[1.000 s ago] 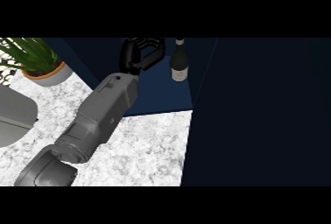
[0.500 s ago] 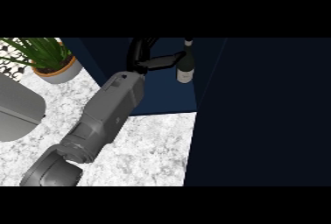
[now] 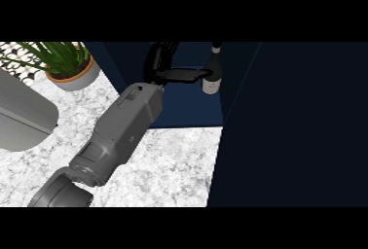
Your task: Pick up the wine, place it into the cabinet and close the cabinet
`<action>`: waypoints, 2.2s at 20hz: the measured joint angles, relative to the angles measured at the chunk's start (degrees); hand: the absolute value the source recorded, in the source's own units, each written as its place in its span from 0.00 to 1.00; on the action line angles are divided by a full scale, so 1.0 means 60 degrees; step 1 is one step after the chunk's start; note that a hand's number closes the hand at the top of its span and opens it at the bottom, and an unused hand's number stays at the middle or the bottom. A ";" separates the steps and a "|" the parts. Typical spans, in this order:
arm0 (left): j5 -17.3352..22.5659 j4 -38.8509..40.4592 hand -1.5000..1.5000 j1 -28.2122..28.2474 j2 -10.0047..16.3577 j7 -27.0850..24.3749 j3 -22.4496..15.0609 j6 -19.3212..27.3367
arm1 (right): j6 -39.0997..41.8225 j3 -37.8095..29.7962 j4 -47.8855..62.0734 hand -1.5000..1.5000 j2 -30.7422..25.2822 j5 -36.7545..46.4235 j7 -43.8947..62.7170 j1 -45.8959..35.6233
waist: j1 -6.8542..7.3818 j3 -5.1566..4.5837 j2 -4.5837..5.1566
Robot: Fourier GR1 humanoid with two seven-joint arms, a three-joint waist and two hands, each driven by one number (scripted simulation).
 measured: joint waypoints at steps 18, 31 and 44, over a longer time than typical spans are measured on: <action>0.0994 -0.5272 0.00 0.4536 0.0055 0.0945 -0.2530 -0.0026 | -0.0211 -0.0271 0.0012 0.00 -0.0064 0.0016 0.0133 0.0107 | 0.0409 0.0003 -0.0127; 0.0823 -0.9978 0.00 0.8676 0.0943 0.1589 -0.3642 0.0369 | -0.0155 -0.0544 -0.0025 0.00 -0.0390 0.0048 0.0280 0.0043 | 0.0345 0.0004 -0.0038; 0.1211 -1.1806 0.00 1.0793 0.2446 0.1196 -0.2914 -0.0685 | 0.1530 0.0279 0.0005 1.00 -0.1333 -0.0035 0.0013 -0.0004 | 0.0279 0.0004 0.0001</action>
